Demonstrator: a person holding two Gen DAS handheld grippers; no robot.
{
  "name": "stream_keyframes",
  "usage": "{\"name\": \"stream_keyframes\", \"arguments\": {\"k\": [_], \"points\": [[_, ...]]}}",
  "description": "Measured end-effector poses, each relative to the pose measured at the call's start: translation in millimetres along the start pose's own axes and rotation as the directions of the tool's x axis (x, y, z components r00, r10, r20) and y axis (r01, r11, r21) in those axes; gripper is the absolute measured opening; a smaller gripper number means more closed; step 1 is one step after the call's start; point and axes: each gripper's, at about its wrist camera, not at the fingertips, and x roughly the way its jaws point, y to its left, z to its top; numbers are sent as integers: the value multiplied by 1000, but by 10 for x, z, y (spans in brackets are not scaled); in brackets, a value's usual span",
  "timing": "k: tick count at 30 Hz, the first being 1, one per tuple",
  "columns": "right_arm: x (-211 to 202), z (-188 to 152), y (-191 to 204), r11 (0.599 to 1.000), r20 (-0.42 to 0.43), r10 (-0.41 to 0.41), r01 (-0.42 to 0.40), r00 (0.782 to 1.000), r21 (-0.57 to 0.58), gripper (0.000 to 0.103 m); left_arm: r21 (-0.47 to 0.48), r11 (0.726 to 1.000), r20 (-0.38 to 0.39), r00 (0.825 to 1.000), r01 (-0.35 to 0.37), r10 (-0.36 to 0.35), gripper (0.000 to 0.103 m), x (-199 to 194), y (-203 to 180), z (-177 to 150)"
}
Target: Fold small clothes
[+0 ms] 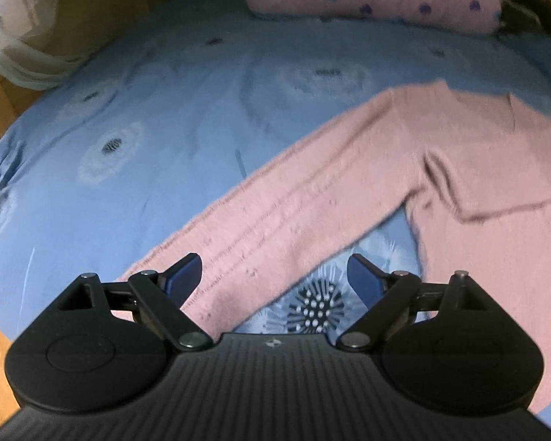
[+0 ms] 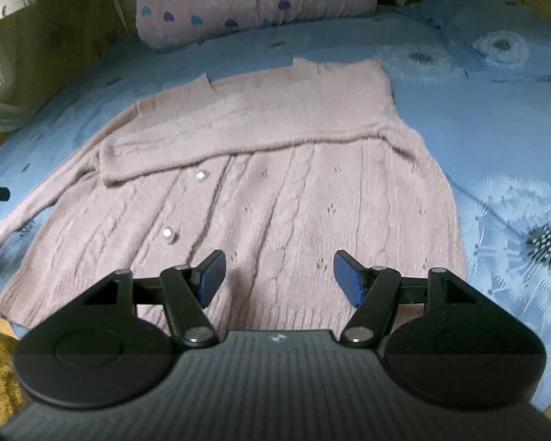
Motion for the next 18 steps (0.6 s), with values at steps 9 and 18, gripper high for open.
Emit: {"name": "stream_keyframes", "arguments": {"k": [9, 18], "points": [[44, -60, 63, 998, -1, -23, 23, 1000, -56, 67, 87, 989, -54, 991, -115, 120, 91, 467, -61, -143], [55, -92, 77, 996, 9, -31, 32, 999, -85, 67, -12, 970, -34, 969, -244, 244, 81, 725, 187, -120]]}}
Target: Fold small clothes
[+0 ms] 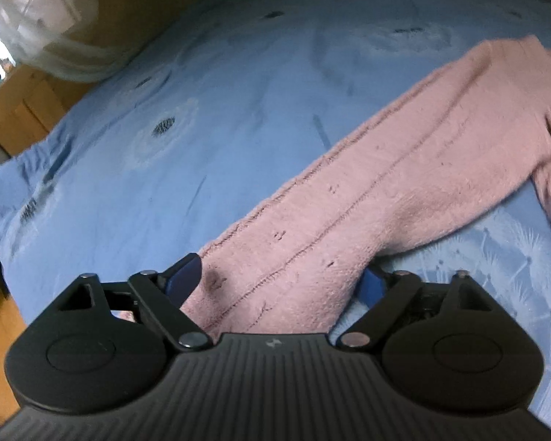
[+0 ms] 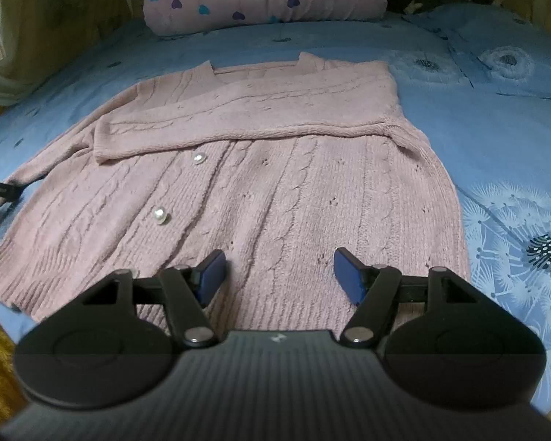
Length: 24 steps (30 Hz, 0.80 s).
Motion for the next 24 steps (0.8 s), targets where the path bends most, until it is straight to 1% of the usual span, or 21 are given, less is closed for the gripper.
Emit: {"name": "stream_keyframes", "arguments": {"k": [2, 3, 4, 5, 6, 9, 11, 12, 15, 17, 19, 21, 24], "points": [[4, -2, 2, 1000, 2, 1, -1, 1000, -3, 67, -34, 998, 13, 999, 53, -52, 43, -9, 43, 15], [12, -3, 6, 1000, 3, 1, -1, 1000, -4, 68, -46, 996, 15, 997, 73, -72, 36, -12, 59, 27], [14, -4, 2, 1000, 4, 2, -2, 1000, -3, 68, -58, 995, 18, 997, 81, -80, 25, -18, 65, 32], [14, -4, -2, 1000, 5, 4, -4, 1000, -2, 69, -66, 994, 29, 996, 85, -83, 19, -38, 53, 40], [14, -4, -5, 1000, 6, 5, -5, 1000, -2, 69, -76, 993, 50, 995, 91, -87, 18, -77, 46, 47], [11, -7, -19, 1000, 8, 10, -10, 1000, 1, 69, -102, 991, 119, 990, 81, -68, 16, -224, 74, 108], [8, -7, -30, 1000, 10, 15, -15, 1000, 4, 69, -134, 987, 174, 983, 86, -62, 15, -348, 111, 160], [6, -6, -29, 1000, 10, 17, -17, 1000, 6, 69, -152, 984, 207, 976, 94, -61, 15, -422, 130, 199], [6, -4, -32, 1000, 11, 20, -20, 1000, 10, 69, -198, 971, 306, 949, 135, -70, 15, -675, 140, 358], [3, -5, -36, 1000, 12, 22, -22, 1000, 10, 69, -217, 961, 366, 927, 171, -82, 15, -851, 111, 475], [2, -7, -40, 1000, 12, 25, -25, 1000, 13, 70, -225, 949, 425, 899, 220, -108, 15, -1064, 45, 594], [-3, -11, -60, 999, 14, 29, -30, 999, 15, 70, -214, 939, 472, 870, 269, -141, 15, -1221, -84, 723], [-14, -19, -86, 999, 18, 40, -40, 999, 15, 70, -166, 933, 504, 841, 319, -198, 15, -1405, -369, 898]]}}
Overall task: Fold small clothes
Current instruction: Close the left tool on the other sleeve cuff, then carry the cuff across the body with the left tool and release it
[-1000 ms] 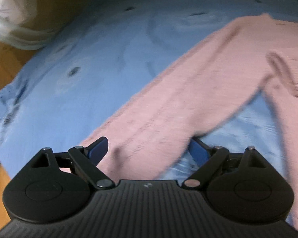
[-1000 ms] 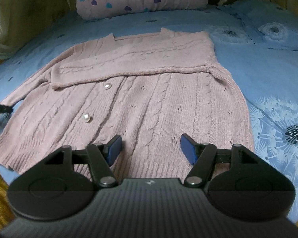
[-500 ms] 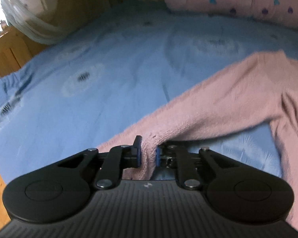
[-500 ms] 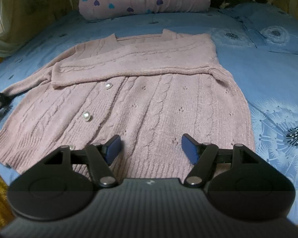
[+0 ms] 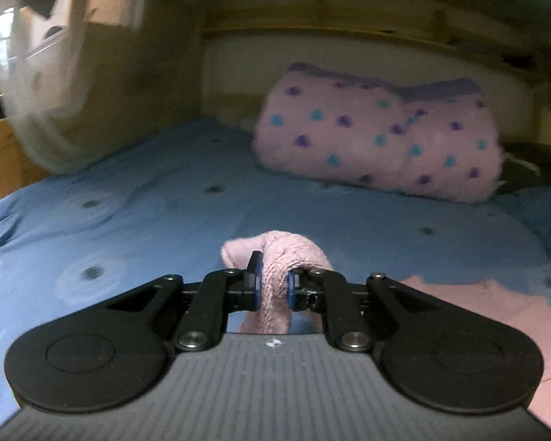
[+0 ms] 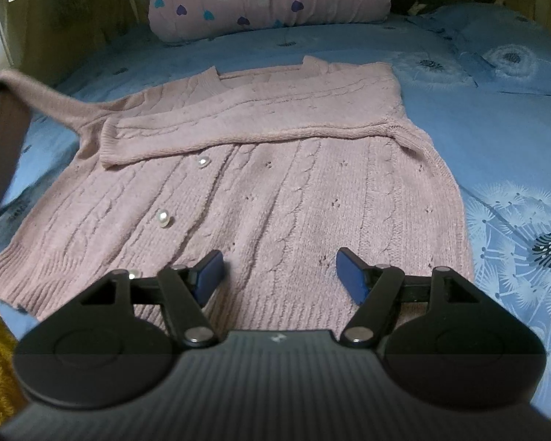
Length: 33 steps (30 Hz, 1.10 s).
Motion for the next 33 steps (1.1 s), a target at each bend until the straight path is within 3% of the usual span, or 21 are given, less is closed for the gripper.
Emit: {"name": "stream_keyframes", "arguments": {"k": [5, 11, 19, 24, 28, 31, 33], "points": [[-15, -21, -34, 1000, 11, 17, -17, 1000, 10, 70, 52, 995, -16, 996, 88, -88, 15, 100, -649, -19], [-4, -59, -35, 1000, 28, 31, -31, 999, 0, 72, 75, 987, -101, 985, 145, -137, 15, 296, -1300, -366], [-12, -79, -82, 999, 44, 51, -51, 998, 8, 72, 132, 968, -232, 956, 214, -180, 16, 554, -1724, -916], [-5, -80, -83, 999, 47, 52, -52, 998, 6, 72, 159, 963, -319, 934, 217, -158, 19, 606, -1774, -1184], [-13, -93, -84, 999, 47, 52, -52, 998, 6, 71, 110, 972, -330, 930, 210, -163, 55, 527, -1565, -1236], [-12, -83, -77, 999, 43, 48, -49, 998, 13, 71, 59, 975, -328, 926, 216, -185, 67, 425, -1344, -1190], [-10, -62, -67, 999, 39, 42, -43, 998, 16, 71, 37, 978, -316, 931, 207, -185, 68, 344, -1208, -1133]]}}
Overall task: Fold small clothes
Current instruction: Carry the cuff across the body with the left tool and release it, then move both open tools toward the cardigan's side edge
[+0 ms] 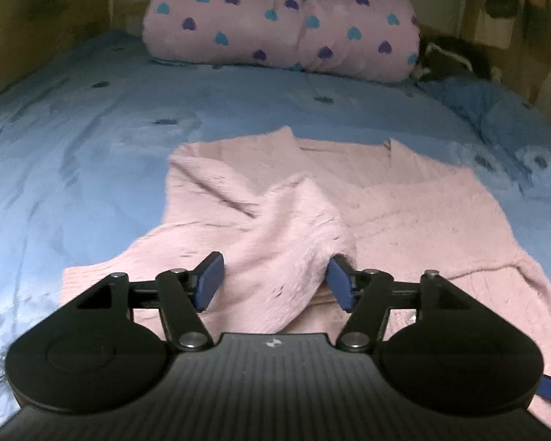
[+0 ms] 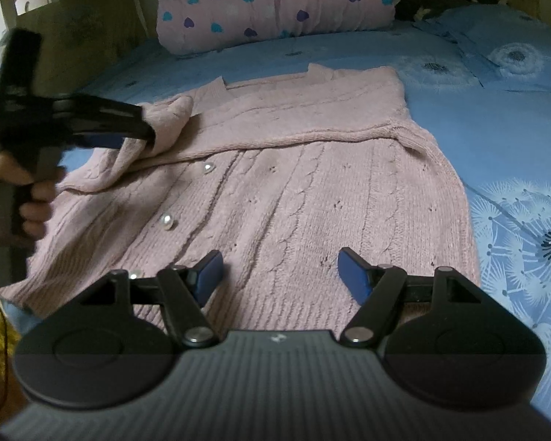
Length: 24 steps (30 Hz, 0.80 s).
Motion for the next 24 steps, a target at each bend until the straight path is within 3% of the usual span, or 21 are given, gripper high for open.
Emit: {"name": "stream_keyframes", "arguments": {"k": [11, 15, 20, 24], "points": [[-51, 160, 141, 998, -9, -68, 69, 998, 14, 71, -114, 993, -41, 999, -34, 30, 70, -286, 779, 119], [-68, 289, 332, 995, 28, -85, 86, 996, -47, 71, -167, 983, -54, 997, -71, 62, 70, -229, 1169, 182], [29, 444, 674, 985, 53, -85, 92, 995, -148, 70, -206, 960, -43, 982, -188, 183, 70, -210, 1546, 138], [236, 546, 1009, 971, 56, -79, 89, 995, -221, 70, -236, 951, -70, 980, -198, 186, 70, -203, 1748, 104]]}}
